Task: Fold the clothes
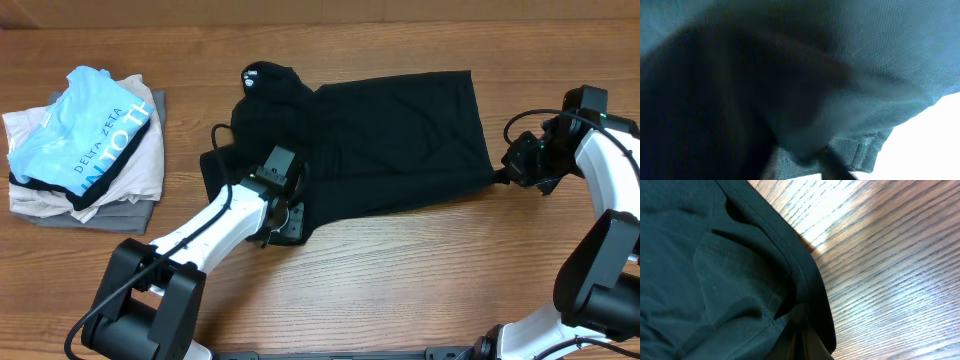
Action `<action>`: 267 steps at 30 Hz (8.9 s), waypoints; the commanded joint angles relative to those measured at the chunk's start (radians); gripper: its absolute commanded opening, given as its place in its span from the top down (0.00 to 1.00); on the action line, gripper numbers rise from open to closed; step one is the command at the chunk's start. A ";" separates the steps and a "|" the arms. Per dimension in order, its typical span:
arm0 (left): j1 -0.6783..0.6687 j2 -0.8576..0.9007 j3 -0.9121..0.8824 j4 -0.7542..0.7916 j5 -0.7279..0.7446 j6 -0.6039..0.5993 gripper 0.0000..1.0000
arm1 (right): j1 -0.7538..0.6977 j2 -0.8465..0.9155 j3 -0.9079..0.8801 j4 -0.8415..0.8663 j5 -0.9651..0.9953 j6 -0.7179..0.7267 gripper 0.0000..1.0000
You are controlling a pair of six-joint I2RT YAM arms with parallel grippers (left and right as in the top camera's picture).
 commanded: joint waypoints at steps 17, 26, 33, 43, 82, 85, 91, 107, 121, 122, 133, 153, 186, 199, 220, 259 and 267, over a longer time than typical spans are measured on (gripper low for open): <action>0.000 -0.071 0.344 -0.672 0.125 0.092 0.96 | 0.004 -0.006 0.010 -0.010 0.079 0.006 0.96; -0.058 -0.070 0.344 -0.689 0.210 0.089 0.96 | 0.000 -0.006 0.011 -0.056 0.344 0.142 0.96; -0.161 -0.070 0.343 -0.640 0.204 0.076 0.94 | -0.034 -0.006 0.011 -0.066 0.430 0.201 0.96; -0.139 -0.070 0.343 -0.676 -0.166 -0.106 0.32 | -0.064 -0.006 0.011 -0.072 0.430 0.216 0.96; 0.603 0.156 0.264 -0.052 -0.213 -0.029 0.96 | -0.021 -0.008 0.011 -0.013 -0.039 0.033 0.30; 0.644 0.156 0.331 -0.079 -0.051 0.028 0.96 | -0.014 -0.008 0.011 -0.012 -0.039 0.033 0.30; 0.619 0.156 0.350 -0.127 0.360 0.172 0.39 | -0.013 -0.008 0.011 -0.011 -0.039 0.033 0.30; 0.466 0.267 0.161 -0.070 0.190 0.095 0.96 | -0.011 -0.008 0.011 -0.011 -0.039 0.033 0.29; 0.719 0.267 0.477 -0.185 0.163 0.176 0.92 | -0.004 -0.008 0.011 0.004 -0.047 0.032 0.30; 0.719 0.267 0.494 -0.186 0.190 0.187 0.86 | 0.003 -0.008 0.011 0.014 -0.047 0.025 0.30; 0.692 0.266 0.617 -0.314 0.313 0.273 0.52 | 0.204 0.004 -0.097 0.362 0.058 -0.004 0.48; 0.441 0.261 0.630 -0.528 0.355 0.406 0.71 | 0.218 0.069 -0.112 0.130 0.100 0.004 0.66; 0.417 0.045 0.630 -0.643 0.303 0.414 0.62 | 0.129 -0.109 -0.384 0.150 -0.109 0.156 0.61; 0.417 0.046 0.628 -0.637 0.302 0.422 0.61 | 0.135 -0.109 -0.405 0.124 -0.083 0.180 0.61; 0.417 0.046 0.626 -0.622 0.301 0.452 0.56 | 0.077 -0.271 -0.198 -0.212 -0.032 0.058 0.96; 0.416 0.046 0.340 -0.728 0.459 0.404 0.62 | 0.070 -0.275 -0.335 0.192 -0.189 0.033 0.53; 0.418 0.046 0.107 -0.469 0.237 0.174 0.53 | 0.070 -0.275 -0.335 0.190 -0.189 0.033 0.53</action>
